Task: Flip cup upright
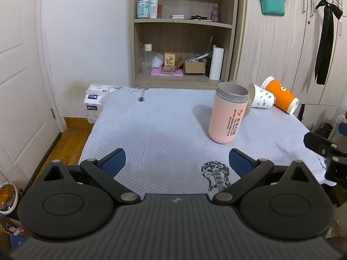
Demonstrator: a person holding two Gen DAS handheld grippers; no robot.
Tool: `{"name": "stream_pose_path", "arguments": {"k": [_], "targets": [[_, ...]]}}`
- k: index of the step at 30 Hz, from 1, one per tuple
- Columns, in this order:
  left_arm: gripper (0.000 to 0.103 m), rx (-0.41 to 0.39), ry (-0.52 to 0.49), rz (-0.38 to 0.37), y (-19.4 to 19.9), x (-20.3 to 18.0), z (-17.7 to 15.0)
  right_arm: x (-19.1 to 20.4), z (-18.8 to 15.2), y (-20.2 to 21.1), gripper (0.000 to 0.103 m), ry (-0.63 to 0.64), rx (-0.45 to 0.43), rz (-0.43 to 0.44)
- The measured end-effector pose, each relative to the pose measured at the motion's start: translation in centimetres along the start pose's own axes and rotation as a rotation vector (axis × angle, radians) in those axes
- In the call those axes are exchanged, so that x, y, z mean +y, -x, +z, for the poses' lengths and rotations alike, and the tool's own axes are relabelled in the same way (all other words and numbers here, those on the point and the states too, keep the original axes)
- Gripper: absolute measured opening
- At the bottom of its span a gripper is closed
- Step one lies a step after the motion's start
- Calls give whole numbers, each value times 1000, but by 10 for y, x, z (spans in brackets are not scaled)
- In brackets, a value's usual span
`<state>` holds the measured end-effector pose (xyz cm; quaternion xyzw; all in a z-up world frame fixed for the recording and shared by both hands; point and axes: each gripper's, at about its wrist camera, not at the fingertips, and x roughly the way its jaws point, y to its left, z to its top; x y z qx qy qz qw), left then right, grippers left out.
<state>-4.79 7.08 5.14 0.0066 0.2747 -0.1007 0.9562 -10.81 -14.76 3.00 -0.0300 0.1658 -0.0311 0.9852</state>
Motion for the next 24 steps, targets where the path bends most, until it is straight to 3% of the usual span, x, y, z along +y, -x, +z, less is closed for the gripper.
{"name": "stream_pose_path", "arguments": {"k": [10, 24], "targets": [[103, 13, -17, -3, -5, -3, -2, 8, -4, -9, 103, 41, 42, -29], [103, 13, -24, 1, -5, -4, -4, 9, -5, -2, 103, 44, 25, -44]]}}
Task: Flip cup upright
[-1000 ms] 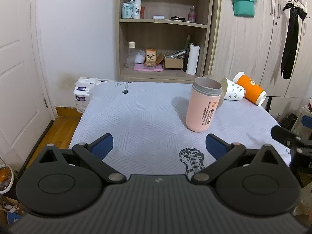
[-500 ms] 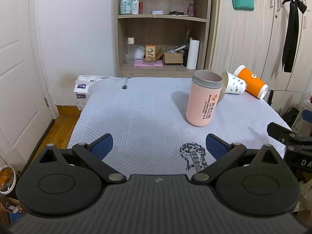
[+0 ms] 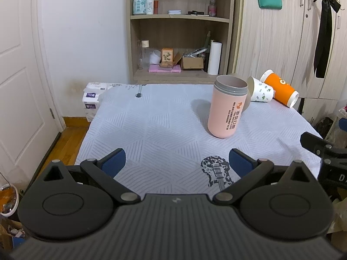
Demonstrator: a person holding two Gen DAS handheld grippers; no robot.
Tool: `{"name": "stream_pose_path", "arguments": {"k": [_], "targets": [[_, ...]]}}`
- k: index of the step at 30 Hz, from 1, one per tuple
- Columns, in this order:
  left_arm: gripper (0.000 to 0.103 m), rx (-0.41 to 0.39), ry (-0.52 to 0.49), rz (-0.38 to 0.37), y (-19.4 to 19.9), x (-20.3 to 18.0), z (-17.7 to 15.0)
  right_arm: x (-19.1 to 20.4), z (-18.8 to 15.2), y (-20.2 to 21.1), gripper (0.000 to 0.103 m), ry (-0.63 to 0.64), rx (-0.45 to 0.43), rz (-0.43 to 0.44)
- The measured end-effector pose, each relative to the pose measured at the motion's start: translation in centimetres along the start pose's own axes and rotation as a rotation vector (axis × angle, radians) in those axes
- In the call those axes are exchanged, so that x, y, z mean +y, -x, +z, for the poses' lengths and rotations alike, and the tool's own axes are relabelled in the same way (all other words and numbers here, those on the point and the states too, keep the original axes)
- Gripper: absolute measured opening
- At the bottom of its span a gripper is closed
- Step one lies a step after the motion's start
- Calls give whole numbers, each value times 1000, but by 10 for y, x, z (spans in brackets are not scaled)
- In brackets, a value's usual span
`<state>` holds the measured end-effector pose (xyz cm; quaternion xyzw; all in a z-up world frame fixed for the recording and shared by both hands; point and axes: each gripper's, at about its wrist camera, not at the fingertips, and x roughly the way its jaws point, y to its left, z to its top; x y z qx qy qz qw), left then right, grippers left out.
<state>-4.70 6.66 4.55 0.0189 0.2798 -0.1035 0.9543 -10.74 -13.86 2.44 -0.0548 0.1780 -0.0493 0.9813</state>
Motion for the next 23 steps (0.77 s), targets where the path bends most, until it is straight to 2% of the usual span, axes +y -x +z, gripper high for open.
{"name": "stream_pose_path", "arguments": {"k": [15, 23], "targets": [[103, -60, 8, 30, 4, -1, -4, 0, -1, 5, 103, -6, -9, -9], [103, -53, -3, 39, 4, -2, -4, -1, -2, 4, 103, -17, -2, -15]]}}
